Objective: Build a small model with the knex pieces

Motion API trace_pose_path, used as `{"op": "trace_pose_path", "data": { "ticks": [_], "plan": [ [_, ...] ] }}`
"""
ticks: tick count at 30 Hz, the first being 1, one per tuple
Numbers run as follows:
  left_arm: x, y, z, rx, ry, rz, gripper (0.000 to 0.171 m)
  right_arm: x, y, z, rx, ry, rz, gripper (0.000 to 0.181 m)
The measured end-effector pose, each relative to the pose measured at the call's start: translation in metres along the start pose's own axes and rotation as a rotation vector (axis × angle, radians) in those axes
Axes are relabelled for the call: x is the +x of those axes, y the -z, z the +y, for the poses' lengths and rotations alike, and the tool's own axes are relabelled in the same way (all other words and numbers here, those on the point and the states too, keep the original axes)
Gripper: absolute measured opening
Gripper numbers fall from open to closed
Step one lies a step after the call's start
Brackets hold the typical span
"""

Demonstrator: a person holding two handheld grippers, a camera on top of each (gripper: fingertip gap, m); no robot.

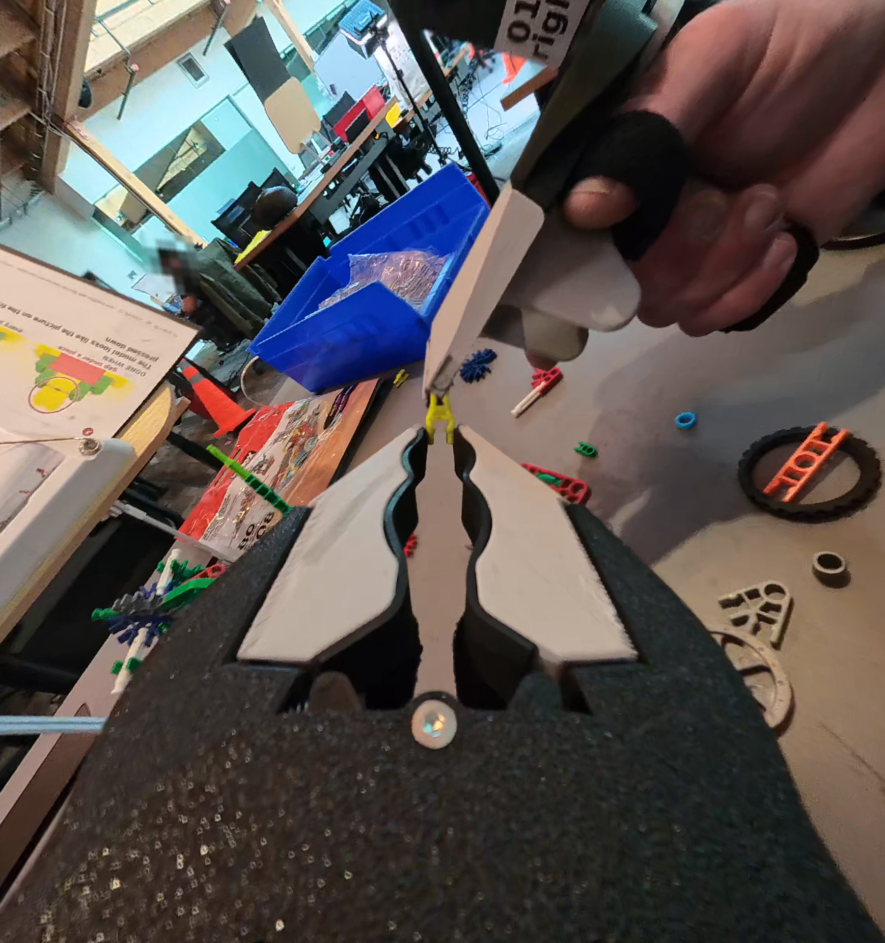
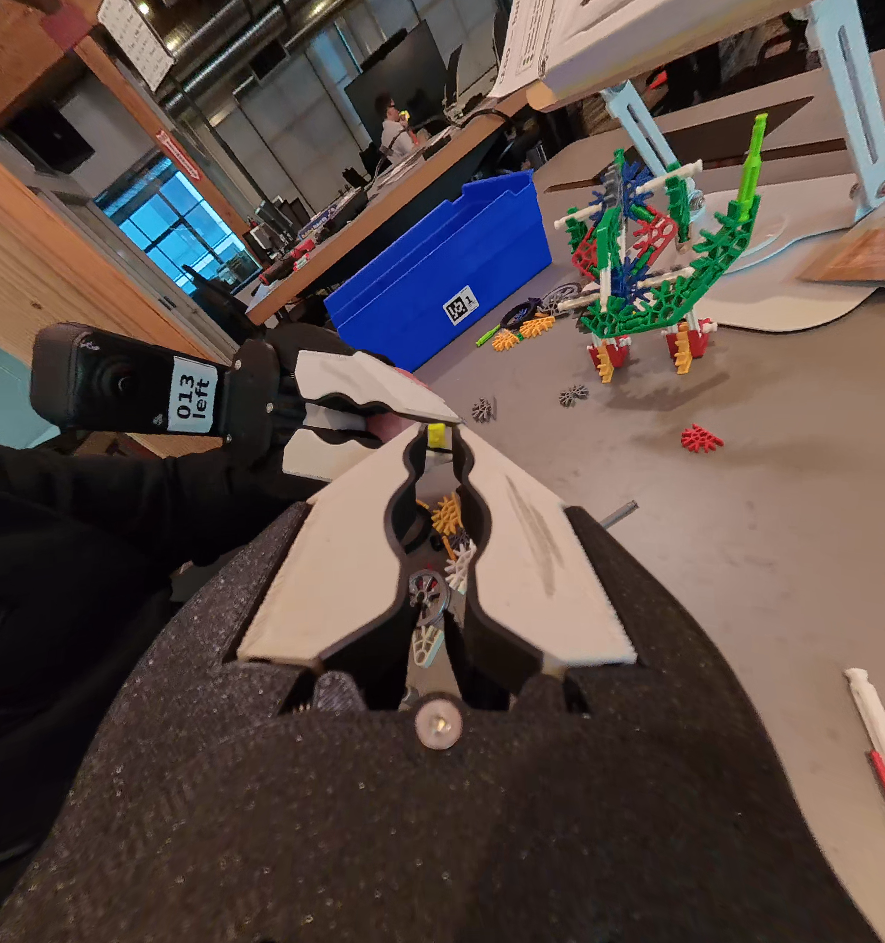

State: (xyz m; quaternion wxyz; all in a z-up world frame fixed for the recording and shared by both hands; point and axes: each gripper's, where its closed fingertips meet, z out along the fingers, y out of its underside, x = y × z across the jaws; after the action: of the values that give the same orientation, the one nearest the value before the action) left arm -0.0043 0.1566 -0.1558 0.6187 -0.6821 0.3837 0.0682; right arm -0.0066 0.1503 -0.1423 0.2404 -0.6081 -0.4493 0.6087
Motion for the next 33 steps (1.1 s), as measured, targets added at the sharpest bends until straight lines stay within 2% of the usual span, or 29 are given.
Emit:
{"op": "trace_pose_path", "data": {
  "ticks": [4,6,8,11,16,18,19,20,24,27,29,33],
  "plan": [
    [-0.008,0.007,0.006,-0.005,0.025,0.002,0.008,0.009,0.005,0.000,-0.013,0.030,0.053,0.014],
    [-0.009,0.010,0.011,-0.021,0.024,0.012,0.008,0.017,0.009,0.005,-0.058,0.090,0.112,0.025],
    [-0.009,0.013,0.020,-0.052,0.032,0.025,0.008,0.026,0.012,0.019,-0.172,0.206,0.179,0.045],
    [-0.008,0.018,0.031,-0.089,0.043,0.051,0.008,0.036,0.014,0.042,-0.362,0.406,0.247,0.053],
    [-0.006,0.023,0.047,-0.143,0.052,0.071,0.008,0.048,0.002,0.067,-0.620,0.616,0.269,0.082],
    [-0.004,0.024,0.051,-0.153,0.059,0.075,0.008,0.054,-0.003,0.081,-0.720,0.657,0.253,0.082],
    [-0.004,0.025,0.053,-0.155,0.058,0.074,0.008,0.060,-0.006,0.084,-0.744,0.666,0.266,0.074],
    [-0.005,0.025,0.054,-0.159,0.055,0.068,0.008,0.067,-0.007,0.084,-0.758,0.658,0.288,0.053],
    [-0.007,0.028,0.058,-0.158,0.070,0.070,0.008,0.068,-0.011,0.082,-0.706,0.581,0.265,0.052],
    [-0.005,0.029,0.063,-0.166,0.096,0.092,0.008,0.063,-0.008,0.075,-0.604,0.445,0.226,0.051],
    [-0.004,0.029,0.067,-0.179,0.100,0.098,0.008,0.059,-0.004,0.065,-0.509,0.342,0.204,0.051],
    [0.003,0.022,0.069,-0.201,0.131,0.112,0.008,0.047,0.002,0.033,-0.232,0.102,0.124,0.051]
  ]
}}
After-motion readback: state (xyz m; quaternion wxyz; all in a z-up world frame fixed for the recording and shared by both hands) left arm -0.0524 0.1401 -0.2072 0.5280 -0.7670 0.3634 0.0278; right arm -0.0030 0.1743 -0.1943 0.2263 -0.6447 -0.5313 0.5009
